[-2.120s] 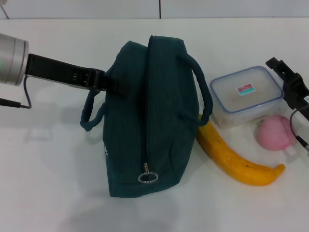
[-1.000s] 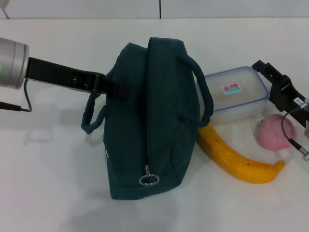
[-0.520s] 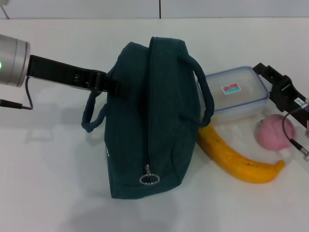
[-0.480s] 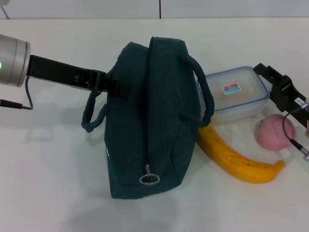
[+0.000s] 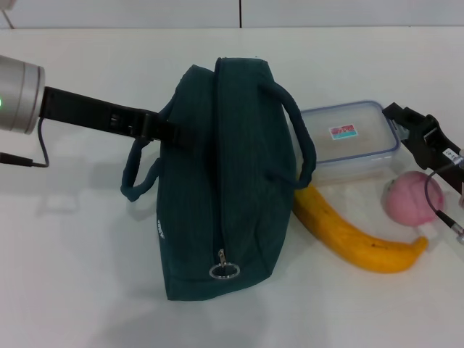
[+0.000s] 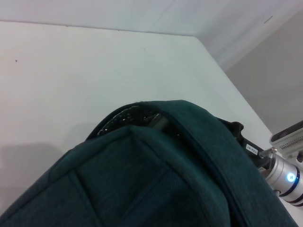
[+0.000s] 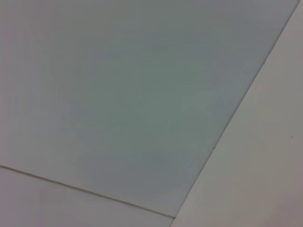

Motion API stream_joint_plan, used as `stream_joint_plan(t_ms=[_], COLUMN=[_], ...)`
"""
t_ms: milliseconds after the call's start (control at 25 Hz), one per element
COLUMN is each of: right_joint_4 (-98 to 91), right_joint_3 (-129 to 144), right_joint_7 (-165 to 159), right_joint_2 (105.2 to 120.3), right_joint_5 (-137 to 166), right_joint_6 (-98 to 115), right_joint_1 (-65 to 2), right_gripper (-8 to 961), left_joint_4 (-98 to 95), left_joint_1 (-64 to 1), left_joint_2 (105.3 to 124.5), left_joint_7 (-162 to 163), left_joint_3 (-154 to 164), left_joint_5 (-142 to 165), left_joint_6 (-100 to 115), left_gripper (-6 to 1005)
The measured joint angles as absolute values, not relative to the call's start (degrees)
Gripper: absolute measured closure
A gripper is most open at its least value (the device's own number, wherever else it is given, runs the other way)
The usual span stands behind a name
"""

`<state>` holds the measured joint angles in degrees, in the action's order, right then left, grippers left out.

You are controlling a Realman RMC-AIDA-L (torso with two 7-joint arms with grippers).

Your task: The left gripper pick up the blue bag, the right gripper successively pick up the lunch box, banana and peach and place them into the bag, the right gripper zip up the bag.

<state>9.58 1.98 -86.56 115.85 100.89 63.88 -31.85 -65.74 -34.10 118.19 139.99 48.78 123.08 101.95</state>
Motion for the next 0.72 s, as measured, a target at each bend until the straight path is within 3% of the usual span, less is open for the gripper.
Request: stream_joint_plan(t_ms=[720], right_joint_4=[9.1], right_joint_3=[3.0], right_joint_7=[-94.0], right_joint_2=[115.76], right_joint_5=[101.1], right_joint_6=[70.9], right_joint_1=[-30.0], right_gripper=[844], left_joint_4=[-65.7], left_joint_1=[-33.9], left_joint_2=[118.30], left_joint_7=[139.9], left_joint_3=[49.5], left_joint_5=[121.7], left_joint_6=[102.1], left_gripper=[947])
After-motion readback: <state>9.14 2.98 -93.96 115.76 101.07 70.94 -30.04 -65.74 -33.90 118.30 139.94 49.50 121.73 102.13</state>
